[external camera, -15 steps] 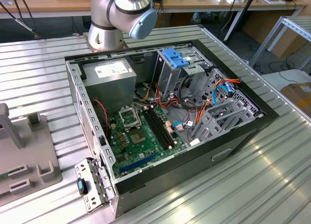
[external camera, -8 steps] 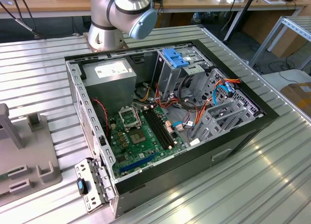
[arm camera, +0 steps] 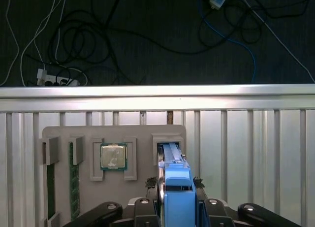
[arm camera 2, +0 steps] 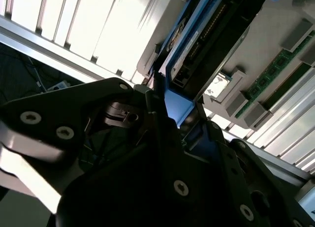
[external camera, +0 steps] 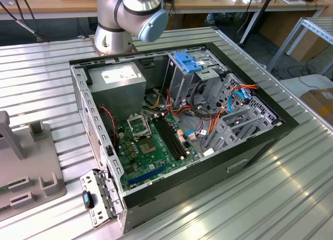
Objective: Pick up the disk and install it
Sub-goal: 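Pick up the disk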
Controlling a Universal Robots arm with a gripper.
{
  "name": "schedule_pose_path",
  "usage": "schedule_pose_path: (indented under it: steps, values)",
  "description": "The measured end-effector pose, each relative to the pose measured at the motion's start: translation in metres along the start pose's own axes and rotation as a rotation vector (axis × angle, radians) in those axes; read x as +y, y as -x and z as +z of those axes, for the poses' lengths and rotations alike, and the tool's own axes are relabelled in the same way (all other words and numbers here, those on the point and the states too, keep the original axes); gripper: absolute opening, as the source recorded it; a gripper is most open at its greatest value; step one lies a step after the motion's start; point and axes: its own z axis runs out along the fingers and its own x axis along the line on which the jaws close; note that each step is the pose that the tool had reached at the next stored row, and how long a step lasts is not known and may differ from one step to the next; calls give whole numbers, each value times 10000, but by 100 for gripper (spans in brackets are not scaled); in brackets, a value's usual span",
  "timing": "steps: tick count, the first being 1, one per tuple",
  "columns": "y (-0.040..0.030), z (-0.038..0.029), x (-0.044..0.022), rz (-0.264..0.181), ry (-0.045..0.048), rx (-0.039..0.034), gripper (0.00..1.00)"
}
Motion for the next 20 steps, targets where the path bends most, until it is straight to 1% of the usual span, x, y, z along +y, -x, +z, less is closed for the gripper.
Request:
schedule_pose_path:
  steps: [1, 4, 13, 15, 16, 18, 19, 20]
  values:
    - [0, -9, -1, 0, 0, -1, 37]
    - [0, -79, 0, 0, -1, -1, 37]
    - [0, -99, 0, 0, -1, 23, 37]
    - [0, -139, 0, 0, 0, 22, 37]
    - [1, -164, 0, 0, -1, 22, 37]
    - [1, -277, 1, 0, -1, 22, 37]
    - [1, -346, 1, 1, -1, 22, 37]
    - [2, -466, 1, 0, -2, 21, 37]
